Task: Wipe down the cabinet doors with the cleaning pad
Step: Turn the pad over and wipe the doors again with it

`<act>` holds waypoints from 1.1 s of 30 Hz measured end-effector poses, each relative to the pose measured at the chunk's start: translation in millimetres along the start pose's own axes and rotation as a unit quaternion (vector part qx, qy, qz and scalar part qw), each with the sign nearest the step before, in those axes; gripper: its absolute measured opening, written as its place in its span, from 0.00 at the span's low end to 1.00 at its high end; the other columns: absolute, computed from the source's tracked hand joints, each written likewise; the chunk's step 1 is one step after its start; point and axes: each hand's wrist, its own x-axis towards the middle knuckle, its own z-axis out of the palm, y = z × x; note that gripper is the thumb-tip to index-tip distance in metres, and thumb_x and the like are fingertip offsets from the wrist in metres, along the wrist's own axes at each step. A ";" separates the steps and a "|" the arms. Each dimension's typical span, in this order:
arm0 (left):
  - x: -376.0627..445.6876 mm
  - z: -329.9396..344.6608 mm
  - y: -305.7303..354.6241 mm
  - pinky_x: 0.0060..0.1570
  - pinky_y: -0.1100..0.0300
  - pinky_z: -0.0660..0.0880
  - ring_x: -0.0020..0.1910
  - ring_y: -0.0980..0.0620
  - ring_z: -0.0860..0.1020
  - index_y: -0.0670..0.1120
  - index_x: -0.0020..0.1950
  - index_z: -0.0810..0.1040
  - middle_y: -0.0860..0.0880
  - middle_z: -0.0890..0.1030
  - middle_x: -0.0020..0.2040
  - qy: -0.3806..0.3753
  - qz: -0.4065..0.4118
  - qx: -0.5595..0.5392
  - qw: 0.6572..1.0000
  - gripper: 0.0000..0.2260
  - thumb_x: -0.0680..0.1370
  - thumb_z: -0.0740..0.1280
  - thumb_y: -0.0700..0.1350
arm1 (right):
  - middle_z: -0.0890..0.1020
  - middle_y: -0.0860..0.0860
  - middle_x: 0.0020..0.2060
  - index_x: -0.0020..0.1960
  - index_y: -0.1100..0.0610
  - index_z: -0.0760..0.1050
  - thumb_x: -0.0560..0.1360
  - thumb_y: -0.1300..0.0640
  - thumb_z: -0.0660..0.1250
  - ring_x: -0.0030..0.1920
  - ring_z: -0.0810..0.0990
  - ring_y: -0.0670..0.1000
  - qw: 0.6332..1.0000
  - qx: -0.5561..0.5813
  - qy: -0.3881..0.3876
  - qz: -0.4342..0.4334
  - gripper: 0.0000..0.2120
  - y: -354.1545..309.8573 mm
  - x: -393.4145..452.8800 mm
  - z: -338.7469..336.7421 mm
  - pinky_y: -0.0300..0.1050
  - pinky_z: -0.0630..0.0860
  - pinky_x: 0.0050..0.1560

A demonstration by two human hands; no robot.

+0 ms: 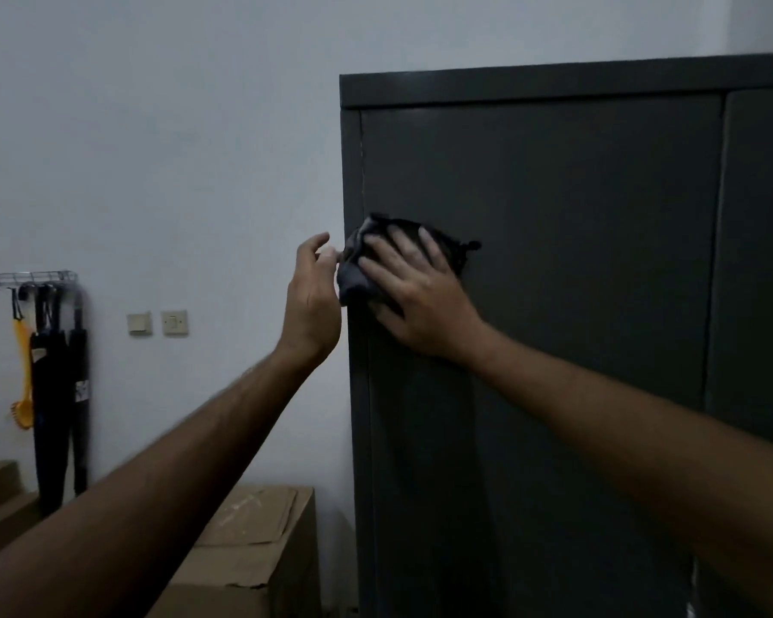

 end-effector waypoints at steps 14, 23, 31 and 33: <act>34.1 -23.4 10.9 0.71 0.53 0.72 0.69 0.54 0.73 0.49 0.77 0.69 0.49 0.74 0.72 0.001 0.027 0.024 0.999 0.27 0.81 0.52 0.58 | 0.83 0.51 0.48 0.51 0.53 0.81 0.78 0.42 0.59 0.63 0.77 0.55 0.977 -0.081 -0.036 -0.195 0.18 65.5 169.9 -48.7 0.57 0.62 0.75; 27.5 -28.7 -2.8 0.71 0.46 0.72 0.64 0.52 0.74 0.46 0.71 0.75 0.48 0.73 0.65 0.021 0.028 0.034 0.999 0.24 0.82 0.52 0.56 | 0.82 0.52 0.56 0.59 0.53 0.79 0.80 0.40 0.56 0.66 0.74 0.58 0.928 -0.049 -0.164 -0.333 0.22 -4.4 35.7 -7.1 0.60 0.58 0.77; 29.0 -28.9 -1.5 0.64 0.68 0.72 0.66 0.59 0.74 0.45 0.76 0.70 0.47 0.73 0.73 0.030 0.063 0.018 0.997 0.24 0.84 0.52 0.54 | 0.83 0.53 0.54 0.53 0.54 0.81 0.77 0.42 0.60 0.73 0.71 0.57 0.995 0.002 -0.047 -0.089 0.18 -11.5 75.4 -2.2 0.65 0.54 0.78; 24.1 -28.4 -2.1 0.71 0.53 0.73 0.69 0.52 0.75 0.45 0.76 0.72 0.47 0.75 0.72 0.015 0.055 0.041 0.998 0.26 0.83 0.51 0.54 | 0.82 0.51 0.50 0.51 0.51 0.81 0.77 0.41 0.60 0.66 0.74 0.57 0.981 0.044 -0.090 -0.165 0.17 -59.6 3.2 21.3 0.64 0.56 0.77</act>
